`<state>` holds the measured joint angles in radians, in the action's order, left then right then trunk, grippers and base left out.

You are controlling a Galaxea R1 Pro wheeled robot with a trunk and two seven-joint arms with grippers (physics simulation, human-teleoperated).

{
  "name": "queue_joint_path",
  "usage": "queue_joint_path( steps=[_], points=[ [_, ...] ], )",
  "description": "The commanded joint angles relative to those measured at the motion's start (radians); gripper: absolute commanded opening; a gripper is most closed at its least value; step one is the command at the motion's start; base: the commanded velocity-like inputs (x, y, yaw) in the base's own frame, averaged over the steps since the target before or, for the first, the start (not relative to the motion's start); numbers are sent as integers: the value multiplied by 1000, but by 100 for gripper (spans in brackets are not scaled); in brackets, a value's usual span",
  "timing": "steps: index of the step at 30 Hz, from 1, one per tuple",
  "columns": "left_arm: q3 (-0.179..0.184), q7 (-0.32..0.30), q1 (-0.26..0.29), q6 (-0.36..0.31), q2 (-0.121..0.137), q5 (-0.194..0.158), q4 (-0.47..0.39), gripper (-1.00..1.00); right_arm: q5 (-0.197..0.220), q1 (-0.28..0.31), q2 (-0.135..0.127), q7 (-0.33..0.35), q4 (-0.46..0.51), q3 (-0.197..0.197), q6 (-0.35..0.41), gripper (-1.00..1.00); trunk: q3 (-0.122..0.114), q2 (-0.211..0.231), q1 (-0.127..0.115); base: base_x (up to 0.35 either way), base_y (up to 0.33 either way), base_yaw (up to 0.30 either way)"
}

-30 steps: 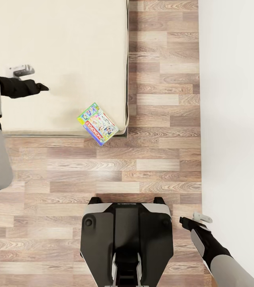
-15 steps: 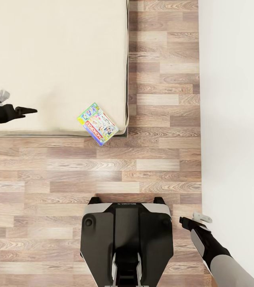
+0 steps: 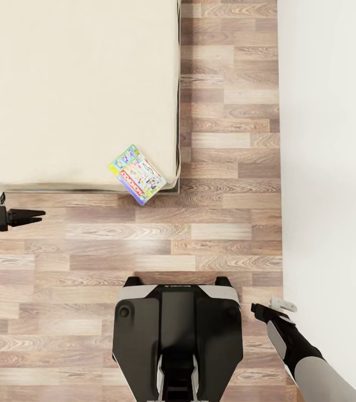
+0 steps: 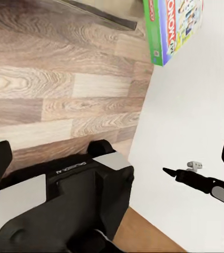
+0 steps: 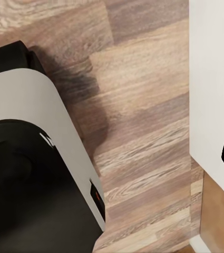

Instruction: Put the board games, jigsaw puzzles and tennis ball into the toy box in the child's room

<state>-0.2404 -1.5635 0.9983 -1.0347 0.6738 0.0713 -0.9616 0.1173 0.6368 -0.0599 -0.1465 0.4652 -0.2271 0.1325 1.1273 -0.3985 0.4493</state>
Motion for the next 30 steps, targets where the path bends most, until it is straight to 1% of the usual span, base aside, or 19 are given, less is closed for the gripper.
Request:
queue_joint_path(
  steps=[1, 4, 8, 11, 15, 19, 22, 23, 26, 30],
  points=[
    [-1, -7, -18, -10, -2, -5, 2, 100, 11, 0, 0, -4, 2, 2, 4, 100, 0, -2, 1, 0, 0, 0],
    [-2, -7, -73, -9, -13, -53, 12, 100, 11, 0, 0, -4, 2, 2, 5, 100, -5, -2, 1, 0, 0, 0],
    [-2, -7, -149, -6, -30, -135, 31, 100, 11, 0, 1, -4, 2, 2, 5, 100, -11, -2, 1, 0, 0, 0],
    [-2, -7, -207, 4, -38, -191, 47, 100, 11, 0, 3, -4, 2, 2, 5, 100, -15, -2, 1, 0, 0, 0],
    [-2, -7, -278, 41, -43, -246, 65, 100, 11, 0, 5, -4, 2, 3, 5, 100, -22, -2, 1, 0, 0, 0],
    [-2, -7, -333, 91, -45, -279, 90, 100, 11, 0, 5, -4, 2, 17, 5, 100, -28, -2, 1, 0, 0, 0],
    [-2, -7, -362, 126, -45, -293, 123, 100, 12, 0, 4, -5, 1, 37, 5, 100, -33, -2, 1, 0, 0, 0],
    [-2, -7, -373, 149, -46, -299, 152, 100, 12, 0, 3, -5, 1, 51, 5, 100, -35, -2, 1, 0, 0, 0],
    [-3, -7, -383, 182, -47, -304, 190, 100, 13, 0, 2, -5, 2, 67, 5, 100, -40, -2, 1, 0, 0, 0],
    [-3, -7, -390, 211, -47, -305, 217, 100, 13, 0, 3, -5, 2, 78, 5, 100, -47, -2, 1, 0, 0, 0]
  ],
)
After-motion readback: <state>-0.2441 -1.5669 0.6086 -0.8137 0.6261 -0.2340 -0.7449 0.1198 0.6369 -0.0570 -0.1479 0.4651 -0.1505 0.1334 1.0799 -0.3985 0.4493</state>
